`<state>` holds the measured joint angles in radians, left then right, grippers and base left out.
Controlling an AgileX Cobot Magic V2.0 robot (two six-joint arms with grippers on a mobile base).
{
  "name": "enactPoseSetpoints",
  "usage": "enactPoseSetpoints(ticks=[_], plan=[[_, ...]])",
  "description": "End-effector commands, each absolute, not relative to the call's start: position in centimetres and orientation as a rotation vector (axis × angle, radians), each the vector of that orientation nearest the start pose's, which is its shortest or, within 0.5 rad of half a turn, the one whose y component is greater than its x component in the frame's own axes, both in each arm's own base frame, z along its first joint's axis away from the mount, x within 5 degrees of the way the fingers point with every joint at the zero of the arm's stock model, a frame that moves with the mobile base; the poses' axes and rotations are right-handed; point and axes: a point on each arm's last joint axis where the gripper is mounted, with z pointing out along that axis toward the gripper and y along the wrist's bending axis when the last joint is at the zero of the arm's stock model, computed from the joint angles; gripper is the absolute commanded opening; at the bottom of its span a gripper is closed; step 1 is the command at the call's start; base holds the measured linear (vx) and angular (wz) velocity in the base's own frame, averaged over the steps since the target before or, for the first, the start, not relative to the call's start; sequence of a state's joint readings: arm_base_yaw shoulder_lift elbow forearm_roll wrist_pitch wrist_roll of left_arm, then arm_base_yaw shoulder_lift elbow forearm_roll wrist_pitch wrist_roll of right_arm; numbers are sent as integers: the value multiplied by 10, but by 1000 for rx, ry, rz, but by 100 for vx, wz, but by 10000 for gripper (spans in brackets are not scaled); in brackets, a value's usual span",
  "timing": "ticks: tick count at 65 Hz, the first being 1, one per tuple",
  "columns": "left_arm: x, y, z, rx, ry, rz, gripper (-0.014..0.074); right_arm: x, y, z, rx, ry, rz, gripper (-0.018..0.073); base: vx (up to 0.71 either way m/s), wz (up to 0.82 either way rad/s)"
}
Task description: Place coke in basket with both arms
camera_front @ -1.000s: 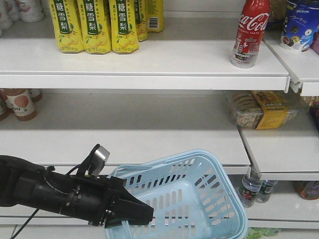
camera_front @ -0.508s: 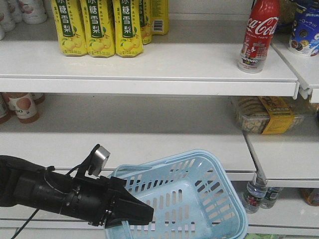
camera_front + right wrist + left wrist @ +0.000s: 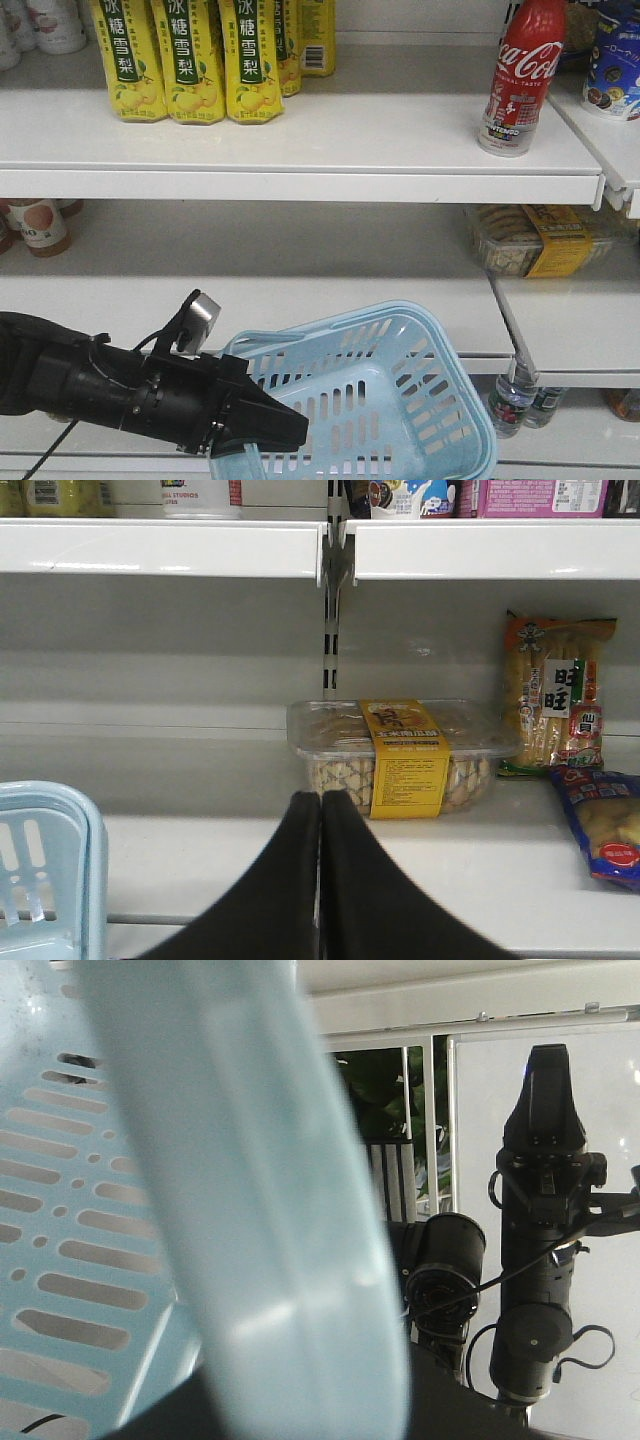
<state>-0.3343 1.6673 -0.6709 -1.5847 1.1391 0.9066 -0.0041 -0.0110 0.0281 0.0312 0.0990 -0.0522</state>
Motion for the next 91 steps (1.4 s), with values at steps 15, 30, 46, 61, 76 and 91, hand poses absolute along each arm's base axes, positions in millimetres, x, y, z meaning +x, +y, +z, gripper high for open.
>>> enactPoseSetpoints(ticks=[15,30,46,61,76,91], plan=[[217,-167,212,170,2408,-1983,-6,56,0,200,-16,1520,-30,-10,4,-3],[217,-167,212,170,2408,-1983,-6,56,0,200,-16,1520,-30,-10,4,-1],[217,-167,212,170,2408,-1983,-6,56,0,200,-16,1520,-30,-10,3,-1],[217,-167,212,170,2408,-1983,-6,56,0,200,-16,1520,-30,-10,3,-1],[217,-167,212,170,2408,-1983,-6,56,0,200,-16,1520,-30,-10,3,0],[217,-167,212,170,2408,-1983,-6,56,0,200,-16,1520,-30,-10,2,0]])
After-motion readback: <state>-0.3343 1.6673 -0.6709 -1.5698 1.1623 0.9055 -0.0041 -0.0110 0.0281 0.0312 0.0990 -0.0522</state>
